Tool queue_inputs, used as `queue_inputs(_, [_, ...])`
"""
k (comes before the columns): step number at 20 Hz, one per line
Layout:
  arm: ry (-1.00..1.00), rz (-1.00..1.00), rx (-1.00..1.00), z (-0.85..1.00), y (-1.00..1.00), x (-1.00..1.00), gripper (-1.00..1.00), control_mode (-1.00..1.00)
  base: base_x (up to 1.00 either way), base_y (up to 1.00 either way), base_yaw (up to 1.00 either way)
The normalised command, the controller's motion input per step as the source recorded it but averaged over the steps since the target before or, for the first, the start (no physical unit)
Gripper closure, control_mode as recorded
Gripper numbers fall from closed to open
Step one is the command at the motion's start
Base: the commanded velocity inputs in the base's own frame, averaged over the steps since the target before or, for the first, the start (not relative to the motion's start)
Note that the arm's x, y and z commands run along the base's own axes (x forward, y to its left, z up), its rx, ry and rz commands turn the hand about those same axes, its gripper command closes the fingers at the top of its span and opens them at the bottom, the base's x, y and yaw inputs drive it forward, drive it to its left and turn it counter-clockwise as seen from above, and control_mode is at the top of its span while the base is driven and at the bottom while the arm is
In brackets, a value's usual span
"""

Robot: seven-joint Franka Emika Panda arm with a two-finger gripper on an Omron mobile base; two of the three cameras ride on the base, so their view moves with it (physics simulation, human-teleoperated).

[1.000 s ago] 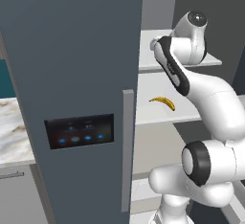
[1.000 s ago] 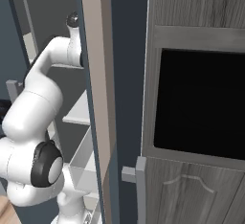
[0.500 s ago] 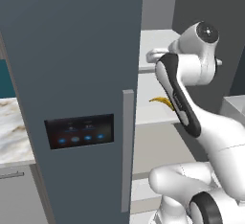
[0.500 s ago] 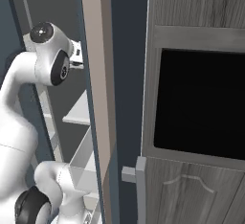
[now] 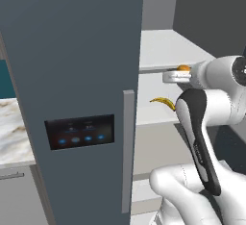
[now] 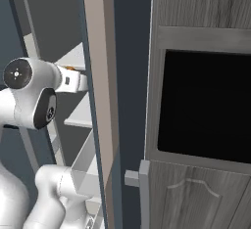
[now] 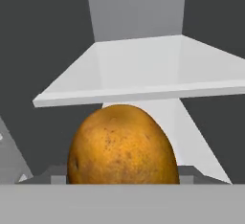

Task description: Retrieve the mango and banana from the fridge and place them into the bowl on the dining table.

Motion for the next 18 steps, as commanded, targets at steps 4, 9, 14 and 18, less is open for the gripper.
queue_inputs(4, [0.00, 0.00, 0.00, 0.00, 0.00, 0.00, 1.00, 1.00, -1.00, 0.00, 0.00])
queue_inputs(9, [0.00, 0.00, 0.00, 0.00, 0.00, 0.00, 1.00, 1.00, -1.00, 0.22, 0.02])
queue_inputs(14, [0.00, 0.00, 0.00, 0.00, 0.00, 0.00, 1.00, 1.00, -1.00, 0.31, 0.11])
queue_inputs(18, [0.00, 0.00, 0.00, 0.00, 0.00, 0.00, 1.00, 1.00, -0.98, 0.46, 0.32])
